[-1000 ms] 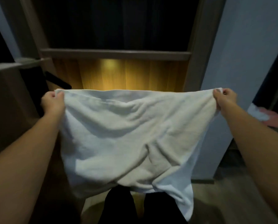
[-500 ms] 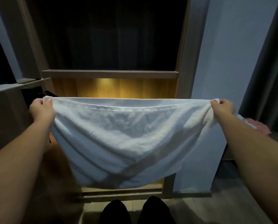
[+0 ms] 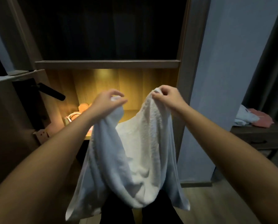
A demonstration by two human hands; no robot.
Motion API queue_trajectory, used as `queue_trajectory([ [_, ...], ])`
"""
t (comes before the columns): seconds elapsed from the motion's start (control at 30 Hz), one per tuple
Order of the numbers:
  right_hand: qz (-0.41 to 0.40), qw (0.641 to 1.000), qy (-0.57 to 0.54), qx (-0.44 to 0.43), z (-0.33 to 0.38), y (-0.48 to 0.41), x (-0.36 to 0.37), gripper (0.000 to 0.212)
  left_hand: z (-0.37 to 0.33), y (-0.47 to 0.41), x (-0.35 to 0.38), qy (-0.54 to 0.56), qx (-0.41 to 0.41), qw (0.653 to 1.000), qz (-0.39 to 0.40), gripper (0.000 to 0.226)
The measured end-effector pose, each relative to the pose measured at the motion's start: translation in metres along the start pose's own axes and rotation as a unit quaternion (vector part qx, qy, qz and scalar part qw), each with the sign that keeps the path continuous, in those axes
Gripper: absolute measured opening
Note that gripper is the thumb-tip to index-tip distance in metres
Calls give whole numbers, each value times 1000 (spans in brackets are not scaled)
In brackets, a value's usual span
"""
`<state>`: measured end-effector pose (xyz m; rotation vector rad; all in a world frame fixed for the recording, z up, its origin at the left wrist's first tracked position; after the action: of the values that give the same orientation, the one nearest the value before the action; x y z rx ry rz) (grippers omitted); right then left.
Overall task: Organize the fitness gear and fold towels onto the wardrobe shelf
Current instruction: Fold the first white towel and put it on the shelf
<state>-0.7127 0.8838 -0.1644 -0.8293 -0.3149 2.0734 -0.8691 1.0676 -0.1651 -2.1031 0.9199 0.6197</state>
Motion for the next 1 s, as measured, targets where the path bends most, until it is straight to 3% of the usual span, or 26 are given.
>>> queue_trajectory([
  [0.1, 54, 997, -47, -41, 14, 13, 20, 7, -18, 6, 35, 5, 56, 987, 153, 38],
  [0.17, 65, 994, -76, -39, 12, 20, 27, 5, -20, 11, 48, 32, 57, 982, 176, 26],
  [0.37, 81, 990, -110, -14, -18, 31, 28, 7, -15, 19, 66, 97, 25, 983, 155, 16],
  [0.47, 161, 981, -105, 5, -35, 34, 22, 14, -13, 21, 68, 110, 21, 986, 126, 6],
  [0.6, 235, 968, -57, 70, -72, 47, 20, 28, -1, 16, 64, 110, 1, 993, 54, 14],
  [0.7, 249, 965, -39, 73, -89, 54, 28, 26, 3, 15, 64, 97, -11, 995, 30, 16],
  [0.9, 269, 951, 135, 74, -111, 54, 28, 12, 12, 18, 60, 67, -31, 997, 26, 11],
  [1.0, 236, 971, 42, 24, -84, 44, 32, 24, 7, 19, 63, 60, -18, 997, 55, 11],
])
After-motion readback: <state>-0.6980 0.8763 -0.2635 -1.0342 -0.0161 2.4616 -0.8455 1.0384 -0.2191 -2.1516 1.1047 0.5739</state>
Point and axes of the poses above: each hand's wrist, its own y-axis away from the middle knuckle, its own x-axis out of the palm, z = x × y, the point moved 2 cm from there along -y, towards the middle knuckle, and after that the axes turned 3 degrees about -x, right-handed, at the moved point
